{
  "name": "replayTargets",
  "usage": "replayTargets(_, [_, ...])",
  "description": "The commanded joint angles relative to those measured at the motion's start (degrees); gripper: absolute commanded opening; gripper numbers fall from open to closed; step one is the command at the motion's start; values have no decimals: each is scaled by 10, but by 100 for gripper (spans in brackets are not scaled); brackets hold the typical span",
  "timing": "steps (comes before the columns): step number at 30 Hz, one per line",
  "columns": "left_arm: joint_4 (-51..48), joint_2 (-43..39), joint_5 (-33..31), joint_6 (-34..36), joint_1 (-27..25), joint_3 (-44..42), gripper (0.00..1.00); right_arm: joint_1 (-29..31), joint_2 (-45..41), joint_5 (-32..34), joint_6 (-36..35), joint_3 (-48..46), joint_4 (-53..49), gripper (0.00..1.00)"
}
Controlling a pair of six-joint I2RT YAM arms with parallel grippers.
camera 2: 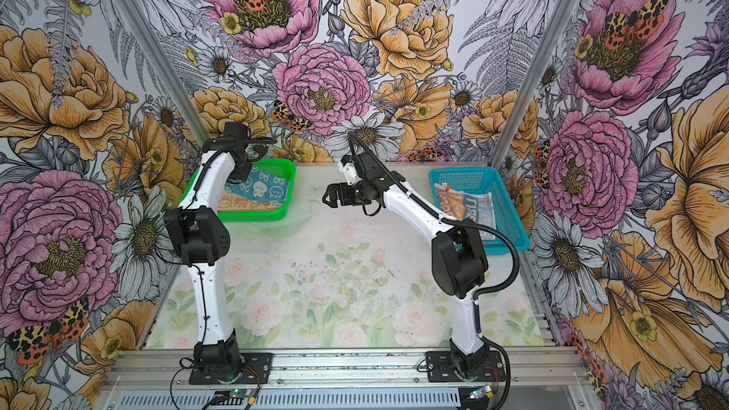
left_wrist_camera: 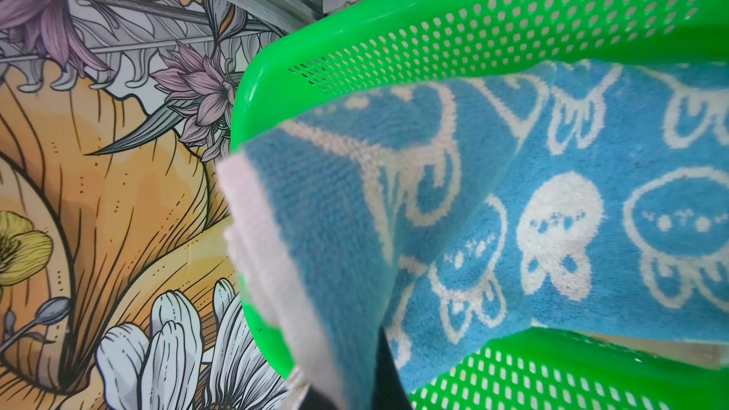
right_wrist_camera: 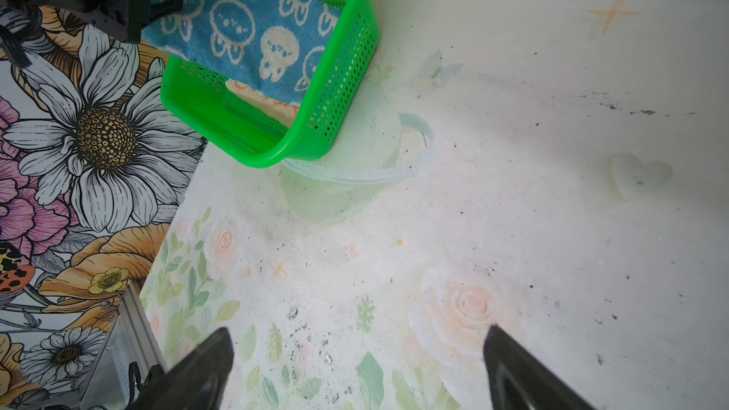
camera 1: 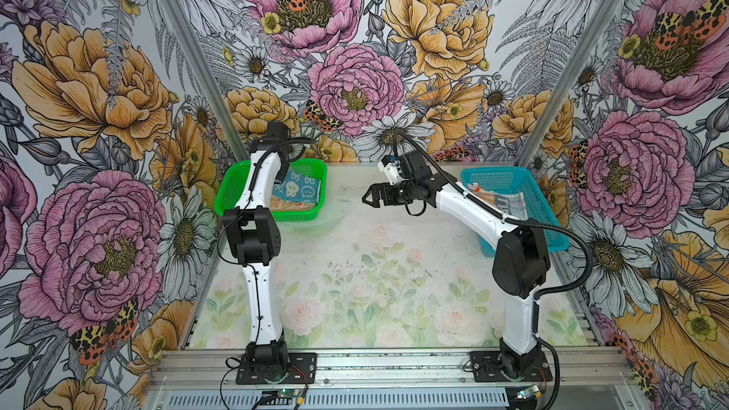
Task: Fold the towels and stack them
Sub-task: 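Lower the towel into the green basket with the left gripper, then reach the right gripper into the teal basket and grasp the RABBIT towel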
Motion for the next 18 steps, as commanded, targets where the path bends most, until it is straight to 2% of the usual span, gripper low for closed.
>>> replayTargets(1, [14,21,-7,12,5,-5,0,4,5,3,-3,-2,0,99])
replayTargets(11, [14,66,-53,9,13,28,0,4,7,2,-4,-2,-1,99])
replayTargets(12, [14,70,-57,6,14,29,16,4,6,2,-4,-2,-1,99])
replayTargets(13, [14,72,-62,2,15,32,27,4,6,2,-5,-2,-1,99])
replayTargets(14, [14,74,-66,-2,15,35,33,4,6,2,-5,-3,-1,99])
replayTargets(16, [13,72,-70,-13,15,40,53,4,3,3,-5,-4,-1,99])
replayTargets(17, [13,70,-71,-19,15,45,65,4,0,4,-5,-5,-2,99])
replayTargets(18, [13,67,-72,-29,15,51,86,3,-3,8,-8,-6,-4,99])
